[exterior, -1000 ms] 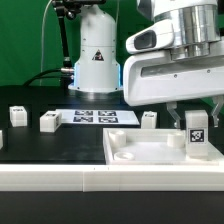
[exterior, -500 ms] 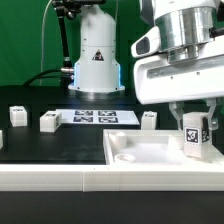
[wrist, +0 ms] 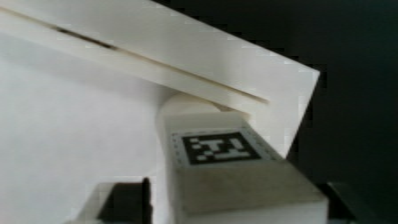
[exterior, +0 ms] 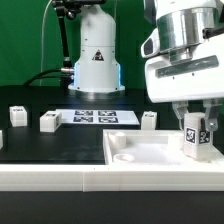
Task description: Assemble one leg
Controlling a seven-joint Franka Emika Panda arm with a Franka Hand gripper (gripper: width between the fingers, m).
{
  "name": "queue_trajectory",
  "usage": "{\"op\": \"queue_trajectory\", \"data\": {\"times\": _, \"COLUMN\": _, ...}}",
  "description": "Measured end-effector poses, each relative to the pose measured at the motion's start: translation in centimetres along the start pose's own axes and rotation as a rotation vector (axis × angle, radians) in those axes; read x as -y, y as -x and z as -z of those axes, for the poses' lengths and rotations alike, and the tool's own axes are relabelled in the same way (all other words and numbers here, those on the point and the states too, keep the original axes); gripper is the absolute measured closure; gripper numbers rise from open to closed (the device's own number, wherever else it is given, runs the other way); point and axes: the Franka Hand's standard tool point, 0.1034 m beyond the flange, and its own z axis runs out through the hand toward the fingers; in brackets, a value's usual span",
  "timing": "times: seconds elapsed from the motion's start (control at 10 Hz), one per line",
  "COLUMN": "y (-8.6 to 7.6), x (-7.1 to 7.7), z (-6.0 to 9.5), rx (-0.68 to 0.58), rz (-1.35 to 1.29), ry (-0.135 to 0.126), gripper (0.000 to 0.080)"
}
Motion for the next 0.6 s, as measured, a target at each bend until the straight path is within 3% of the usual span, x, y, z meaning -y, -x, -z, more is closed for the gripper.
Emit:
{"op": "queue_trajectory", "data": {"times": 0.1, "y": -0.36, "x": -0.01, "z": 0.07, "rx": 0.003, "rz": 0.110, "ry": 0.004, "gripper": 0.0262}}
{"op": "queue_trajectory", "data": {"times": 0.2, "y": -0.70, "x": 0.03, "z": 0.16, "rx": 0.012, "rz": 0.159, "ry": 0.012, "gripper": 0.0185}}
{"op": "queue_trajectory", "data": {"times": 0.5, "y": -0.33, "x": 0.19, "z": 0.02, "rx": 0.060, "rz": 0.503, "ry": 0.060, "gripper": 0.0151}}
{"op": "queue_trajectory", "data": {"times": 0.6, "y": -0.07, "x": 0.05, "z": -0.04, "rx": 0.079, "rz": 0.618, "ry": 0.087, "gripper": 0.0151}}
